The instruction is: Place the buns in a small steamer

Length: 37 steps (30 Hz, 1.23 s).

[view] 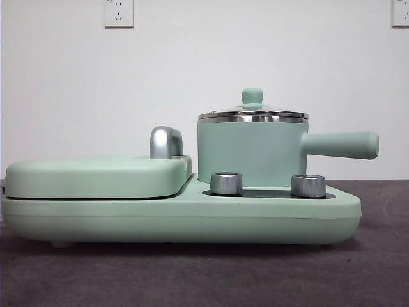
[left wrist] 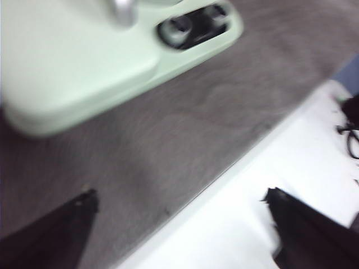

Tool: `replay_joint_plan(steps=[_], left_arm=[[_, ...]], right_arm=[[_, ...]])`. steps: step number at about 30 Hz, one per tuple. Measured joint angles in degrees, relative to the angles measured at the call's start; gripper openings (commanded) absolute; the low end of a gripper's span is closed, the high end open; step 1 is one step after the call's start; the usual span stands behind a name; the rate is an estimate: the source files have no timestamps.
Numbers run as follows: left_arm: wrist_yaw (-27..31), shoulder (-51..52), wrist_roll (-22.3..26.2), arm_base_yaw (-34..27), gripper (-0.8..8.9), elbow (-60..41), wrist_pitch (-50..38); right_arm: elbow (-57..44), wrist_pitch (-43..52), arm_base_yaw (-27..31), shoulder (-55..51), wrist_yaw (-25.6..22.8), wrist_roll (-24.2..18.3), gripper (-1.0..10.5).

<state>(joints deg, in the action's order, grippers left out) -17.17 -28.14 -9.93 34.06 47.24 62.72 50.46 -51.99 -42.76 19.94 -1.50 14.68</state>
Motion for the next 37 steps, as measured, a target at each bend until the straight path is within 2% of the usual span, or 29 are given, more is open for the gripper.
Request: replay_joint_plan(steps=[2,3,4,5,9,16,28,33,35,37], left_arm=[[0.9,2.3,-1.5,0.0,1.86,-2.4,0.1],[0.9,3.3,-1.9,0.0,0.80,-2.9,0.1],[1.0,4.1,-2.2,0.0,-0.04,-3.0,0.0],[1.0,4.7,-2.4,0.0,0.18,-3.0,-0.4],[1.0,6.1,-3.3,0.0,0.16,-3.0,-3.4],[1.0,6.1,-3.3,0.0,0.19,-3.0,-8.3],[1.0,6.1,-3.3,-0.2,0.19,-3.0,-8.3],[1.0,8.8,-3.0,-5.7,0.19,-3.1,-7.7],[2.9,9.5,-0.4,-8.8,0.20,-3.1,-7.8],[4.0,10.2,4.4,-12.4,0.20,-3.4,-8.3]], right_arm=[[0.0,0.0,0.0,0.0,0.0,-0.7,3.8],[0.0,0.0,0.0,0.0,0.0,-1.1,3.2],[0.0,0.0,0.0,0.0,0.0,-1.5,1.8],[0.0,0.0,0.0,0.0,0.0,-1.8,0.1],[0.0,0.0,0.0,0.0,0.0,-4.0,0.2],[0.0,0.0,0.0,0.0,0.0,-4.4,0.2],[0.0,0.0,0.0,0.0,0.0,-4.4,0.2],[0.0,0.0,0.0,0.0,0.0,-4.4,0.2],[0.0,0.0,0.0,0.0,0.0,-4.4,0.2],[0.0,0.0,0.0,0.0,0.0,-4.4,0.2]])
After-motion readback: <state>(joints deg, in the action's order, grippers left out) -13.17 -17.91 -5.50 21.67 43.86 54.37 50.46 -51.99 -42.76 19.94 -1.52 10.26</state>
